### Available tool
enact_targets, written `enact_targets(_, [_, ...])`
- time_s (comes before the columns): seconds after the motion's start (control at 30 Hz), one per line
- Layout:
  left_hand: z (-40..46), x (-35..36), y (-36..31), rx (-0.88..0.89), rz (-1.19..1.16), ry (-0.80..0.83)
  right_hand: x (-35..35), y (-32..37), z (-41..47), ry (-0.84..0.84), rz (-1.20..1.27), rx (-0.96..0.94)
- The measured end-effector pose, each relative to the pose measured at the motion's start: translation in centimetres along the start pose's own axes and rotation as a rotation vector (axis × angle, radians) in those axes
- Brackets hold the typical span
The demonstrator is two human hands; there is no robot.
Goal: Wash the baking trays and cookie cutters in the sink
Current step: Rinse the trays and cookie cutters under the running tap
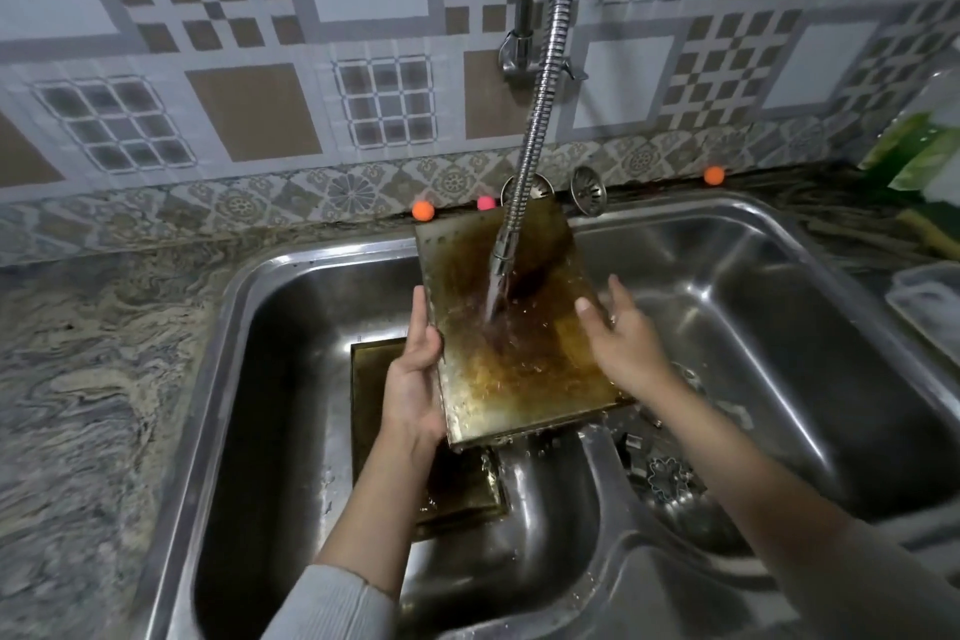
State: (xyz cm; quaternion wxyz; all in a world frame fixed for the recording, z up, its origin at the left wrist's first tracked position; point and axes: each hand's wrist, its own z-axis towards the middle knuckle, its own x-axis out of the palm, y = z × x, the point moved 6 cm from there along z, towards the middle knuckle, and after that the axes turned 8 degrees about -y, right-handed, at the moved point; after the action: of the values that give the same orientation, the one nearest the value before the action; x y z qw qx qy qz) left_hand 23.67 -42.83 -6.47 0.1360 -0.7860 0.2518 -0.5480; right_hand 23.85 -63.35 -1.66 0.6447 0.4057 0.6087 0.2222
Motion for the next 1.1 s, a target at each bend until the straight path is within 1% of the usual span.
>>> enact_targets(0.07, [0.0, 0.0, 0.5, -0.031, 0.005, 0.004, -0.6, -0.4, -0.5, 0.066, 0.361, 0.221])
enact_targets(0.1, [-0.1, 0.3, 0.6, -0.039, 0.024, 0.016, -1.0, -0.5, -0.7, 0.086, 0.500, 0.302])
enact_targets(0.13, [-0.1, 0.7, 0.7, -0.044, 0.076, 0.029, -1.8, -0.6, -0.7, 0.089, 0.586, 0.343])
enact_targets(0.2, [0.0, 1.0, 1.1, -0.049, 0.269, 0.038, -4.0, -0.4, -0.4, 0.078, 0.659, 0.332])
enact_targets(0.27, [0.0, 0.8, 1.6, -0.052, 0.452, 0.019, -6.9, 0.3, 0.1, 0.039, 0.684, 0.256])
enact_targets(0.33, [0.1, -0.1, 1.8, -0.041, 0.536, -0.038, -10.0, 1.0, 0.9, -0.025, 0.679, 0.174])
enact_targets(0.43, [0.3, -1.5, 2.4, -0.043, 0.560, -0.094, -12.1, 0.2, 2.7, -0.125, 0.552, 0.100])
enact_targets(0.57, [0.5, -3.2, 3.6, -0.060, 0.655, -0.093, -10.4, -2.3, 3.8, -0.234, 0.189, -0.019])
enact_targets(0.63, [0.2, -3.7, 3.4, -0.032, 0.695, -0.094, -8.3, -4.2, 3.5, -0.242, 0.094, 0.007])
enact_targets(0.7, [0.1, -4.9, 2.9, 0.011, 0.767, -0.170, -6.3, -6.3, 3.2, -0.243, -0.037, 0.026])
enact_targets(0.8, [0.3, -7.3, 1.7, 0.113, 0.954, -0.354, -2.9, -9.6, 2.9, -0.197, -0.260, 0.100])
enact_targets(0.9, [0.5, -9.4, 0.9, 0.206, 1.303, -0.451, 0.6, -13.3, 3.3, -0.129, -0.290, 0.151])
enact_targets(0.97, [0.4, -10.6, 0.7, 0.202, 1.486, -0.501, 2.6, -15.3, 3.8, -0.075, -0.349, 0.165])
enact_targets(1.1, [0.4, -13.0, 0.9, 0.105, 1.618, -0.526, 5.0, -17.7, 4.5, 0.020, -0.492, 0.206])
